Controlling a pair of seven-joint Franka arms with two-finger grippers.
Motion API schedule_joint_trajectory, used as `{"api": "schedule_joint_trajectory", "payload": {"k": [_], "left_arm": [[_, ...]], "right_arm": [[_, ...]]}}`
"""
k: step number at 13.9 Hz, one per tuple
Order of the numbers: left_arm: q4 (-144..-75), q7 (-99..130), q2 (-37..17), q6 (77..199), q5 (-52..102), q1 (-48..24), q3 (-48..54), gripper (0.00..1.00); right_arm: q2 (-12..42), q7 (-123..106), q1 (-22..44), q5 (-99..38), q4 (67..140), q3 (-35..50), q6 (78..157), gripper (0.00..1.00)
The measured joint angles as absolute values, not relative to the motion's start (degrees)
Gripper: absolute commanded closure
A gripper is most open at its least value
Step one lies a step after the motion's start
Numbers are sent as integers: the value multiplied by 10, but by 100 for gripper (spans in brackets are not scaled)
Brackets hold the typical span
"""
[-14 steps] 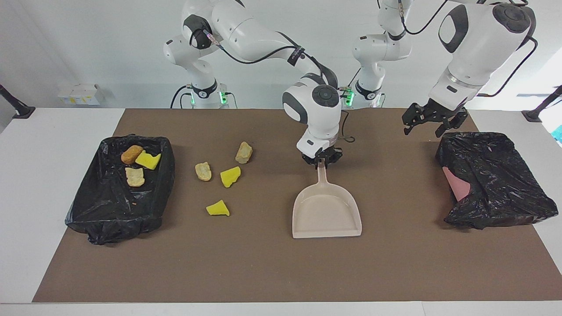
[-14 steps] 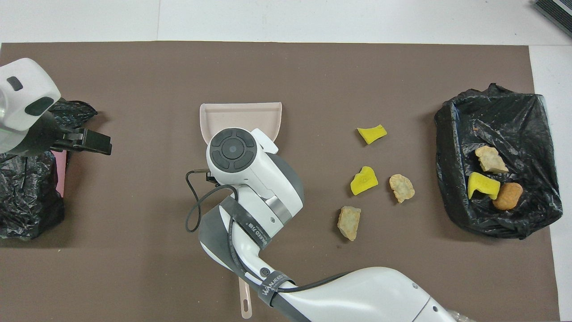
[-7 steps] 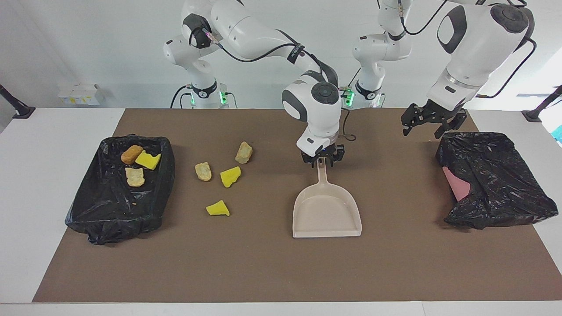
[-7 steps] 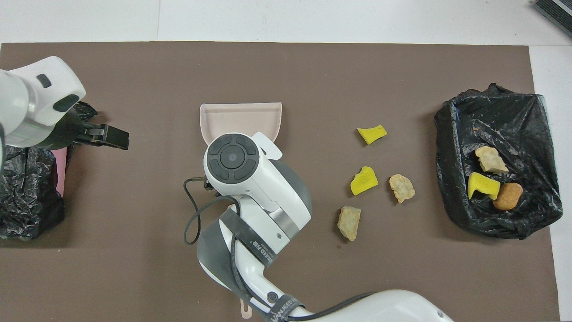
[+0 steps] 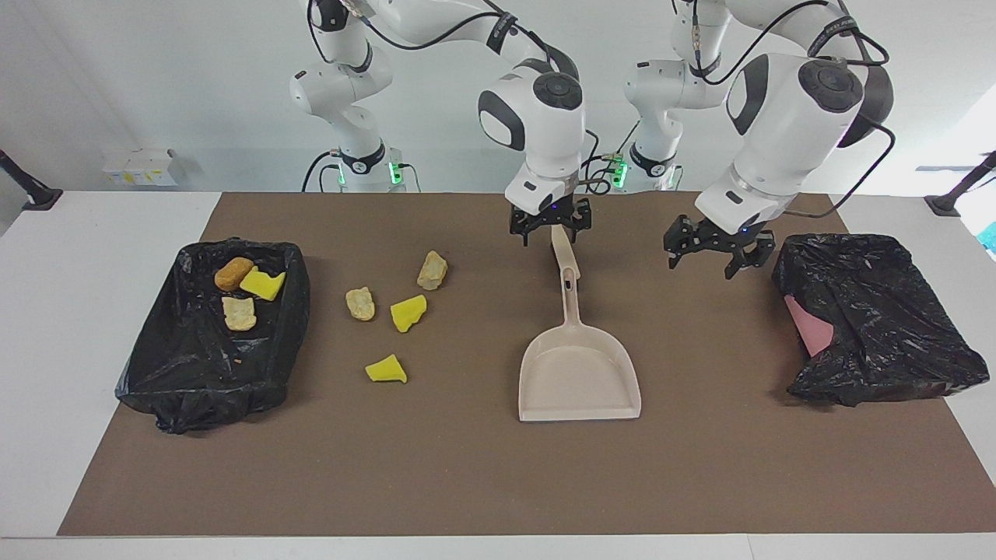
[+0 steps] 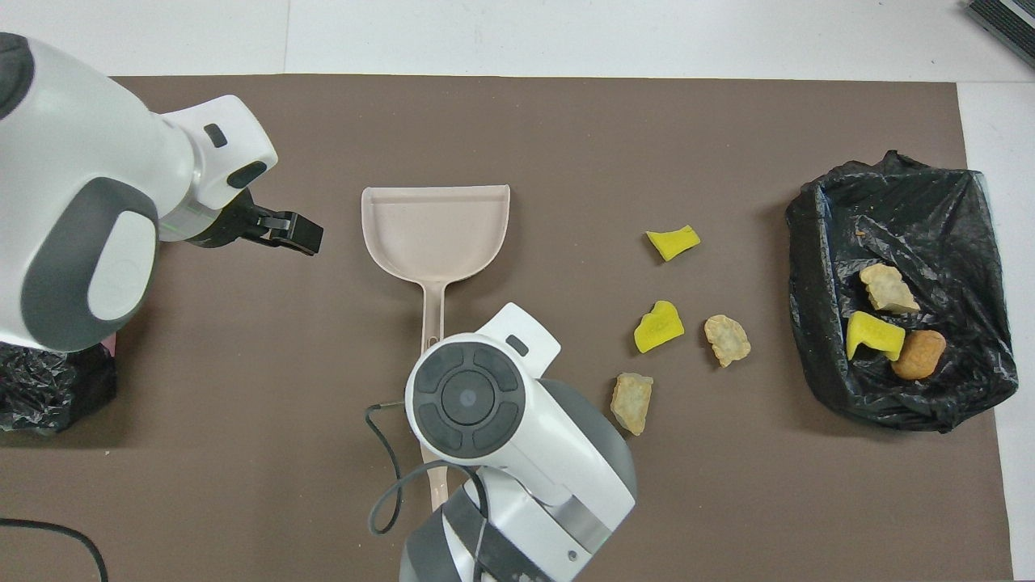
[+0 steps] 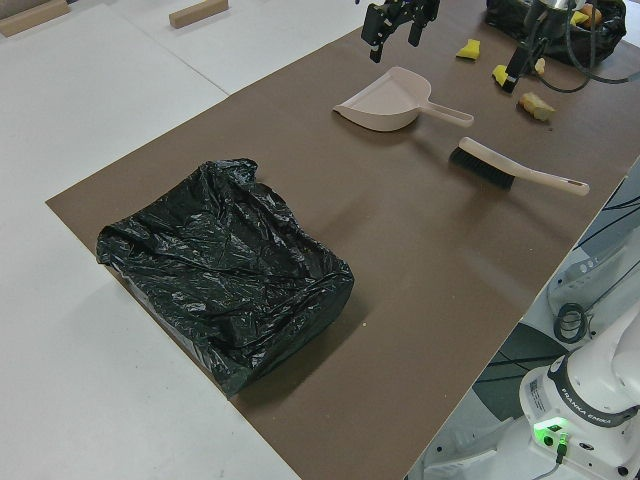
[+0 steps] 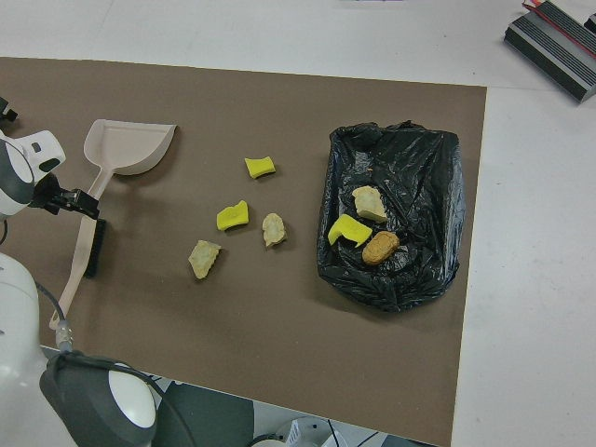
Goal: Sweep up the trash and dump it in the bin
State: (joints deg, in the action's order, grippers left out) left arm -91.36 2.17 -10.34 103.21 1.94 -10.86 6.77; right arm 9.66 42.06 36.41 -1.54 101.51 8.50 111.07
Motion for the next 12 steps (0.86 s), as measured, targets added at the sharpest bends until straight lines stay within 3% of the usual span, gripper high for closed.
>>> {"api": "schedule_joint_trajectory", "payload": {"k": [6,9,12], "left_arm": [[-937,155,-163,1117,-16,-197,70,0],[-1008,216,-173,1197,-18,-227,71,0],[-1063,229,-172,1238,-18,-244,72,0]], "right_arm": [[44,414,398,-89,1101,93,1097,0],[20,417,433,-102,1169,93,1154,0],[33,437,465,-102,1220,94,1230,1]]}}
